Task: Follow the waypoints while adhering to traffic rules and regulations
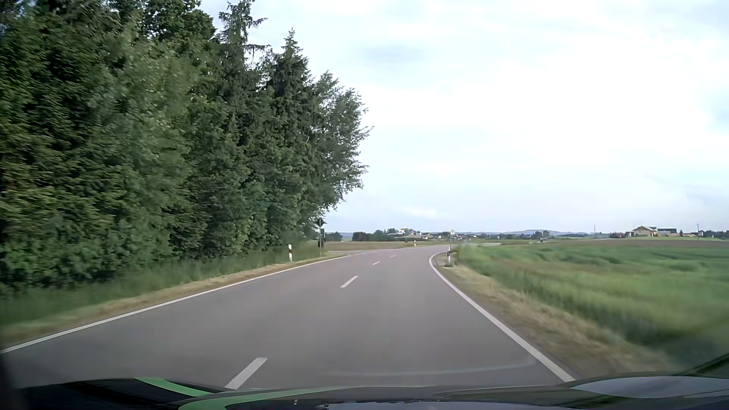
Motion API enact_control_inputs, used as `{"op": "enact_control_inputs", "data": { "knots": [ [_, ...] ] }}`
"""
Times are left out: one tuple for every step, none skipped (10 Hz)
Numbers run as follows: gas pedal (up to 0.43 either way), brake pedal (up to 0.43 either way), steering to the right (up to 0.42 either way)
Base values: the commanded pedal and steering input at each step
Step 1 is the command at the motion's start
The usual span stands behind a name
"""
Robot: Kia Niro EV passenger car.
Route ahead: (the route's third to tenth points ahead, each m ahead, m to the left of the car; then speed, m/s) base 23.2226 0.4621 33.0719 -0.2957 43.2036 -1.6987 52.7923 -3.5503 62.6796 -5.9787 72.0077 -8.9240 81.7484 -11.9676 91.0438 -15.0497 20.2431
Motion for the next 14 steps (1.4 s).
{"op": "enact_control_inputs", "data": {
  "knots": [
    [0.000,0.000,0.020],
    [0.000,0.000,0.021],
    [0.039,0.000,0.023],
    [0.079,0.000,0.024],
    [0.079,0.000,0.024],
    [0.079,0.000,0.023],
    [0.110,0.000,0.024],
    [0.110,0.000,0.024],
    [0.110,0.000,0.023],
    [0.118,0.000,0.023],
    [0.118,0.000,0.019],
    [0.118,0.000,0.018],
    [0.130,0.000,0.019],
    [0.130,0.000,0.019]
  ]
}}
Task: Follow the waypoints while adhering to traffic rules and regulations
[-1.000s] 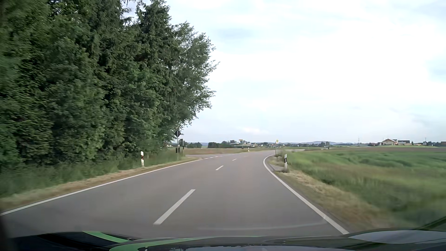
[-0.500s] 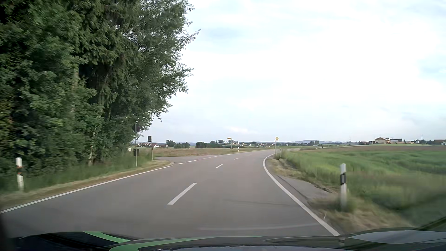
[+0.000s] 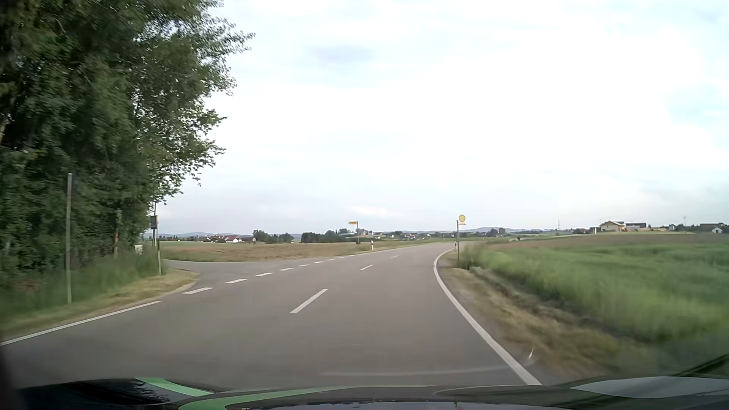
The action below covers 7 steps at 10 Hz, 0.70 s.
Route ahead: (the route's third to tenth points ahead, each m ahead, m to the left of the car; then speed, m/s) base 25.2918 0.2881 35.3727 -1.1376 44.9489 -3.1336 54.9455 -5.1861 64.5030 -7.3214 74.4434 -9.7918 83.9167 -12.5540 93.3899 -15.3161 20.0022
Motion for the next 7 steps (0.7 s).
{"op": "enact_control_inputs", "data": {
  "knots": [
    [0.130,0.000,0.021],
    [0.130,0.000,0.023],
    [0.130,0.000,0.025],
    [0.130,0.000,0.025],
    [0.138,0.000,0.026],
    [0.150,0.000,0.026],
    [0.150,0.000,0.026]
  ]
}}
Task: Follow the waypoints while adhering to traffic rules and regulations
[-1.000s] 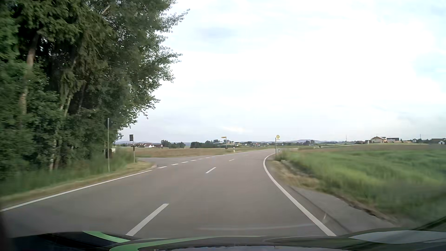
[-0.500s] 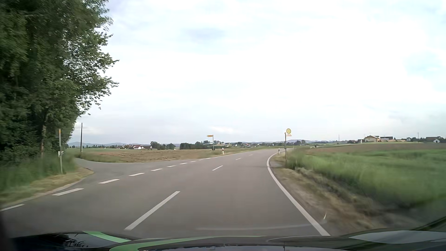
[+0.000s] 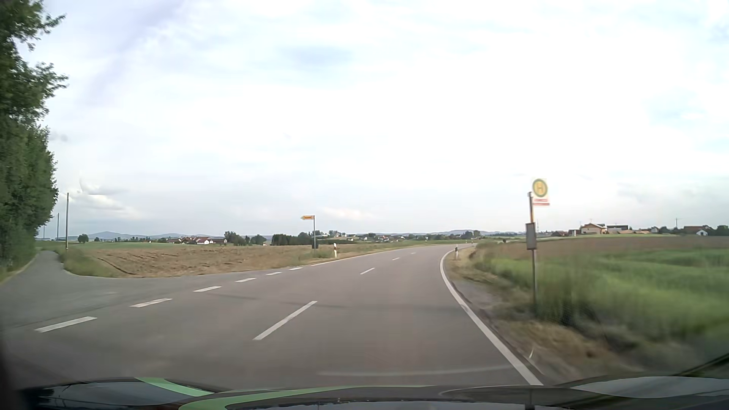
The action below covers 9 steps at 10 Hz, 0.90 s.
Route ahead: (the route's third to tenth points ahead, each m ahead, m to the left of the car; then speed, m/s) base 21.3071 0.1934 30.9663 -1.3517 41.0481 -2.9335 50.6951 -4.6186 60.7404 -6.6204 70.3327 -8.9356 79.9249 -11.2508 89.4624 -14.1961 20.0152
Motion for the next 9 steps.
{"op": "enact_control_inputs", "data": {
  "knots": [
    [0.150,0.000,0.027],
    [0.157,0.000,0.027],
    [0.169,0.000,0.027],
    [0.169,0.000,0.028],
    [0.169,0.000,0.029],
    [0.169,0.000,0.030],
    [0.169,0.000,0.030],
    [0.177,0.000,0.029],
    [0.177,0.000,0.029]
  ]
}}
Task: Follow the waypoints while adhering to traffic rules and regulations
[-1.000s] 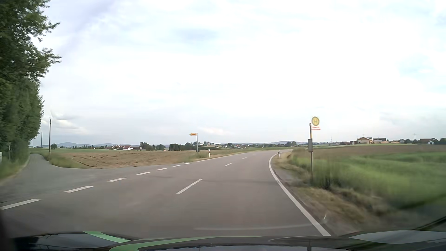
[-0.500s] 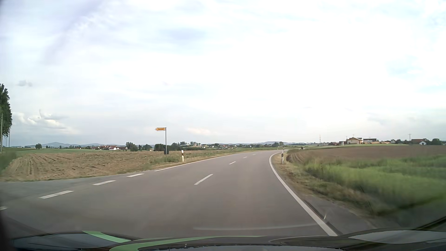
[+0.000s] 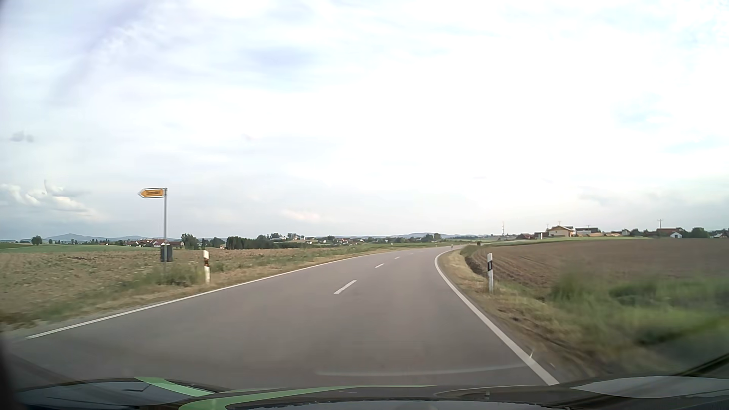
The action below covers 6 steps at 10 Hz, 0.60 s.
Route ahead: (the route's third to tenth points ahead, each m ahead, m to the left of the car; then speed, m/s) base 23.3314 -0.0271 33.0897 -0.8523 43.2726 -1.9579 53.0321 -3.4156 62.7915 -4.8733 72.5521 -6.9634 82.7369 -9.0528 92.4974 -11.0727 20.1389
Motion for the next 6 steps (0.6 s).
{"op": "enact_control_inputs", "data": {
  "knots": [
    [0.189,0.000,0.027],
    [0.189,0.000,0.024],
    [0.189,0.000,0.023],
    [0.197,0.000,0.023],
    [0.197,0.000,0.022],
    [0.197,0.000,0.022]
  ]
}}
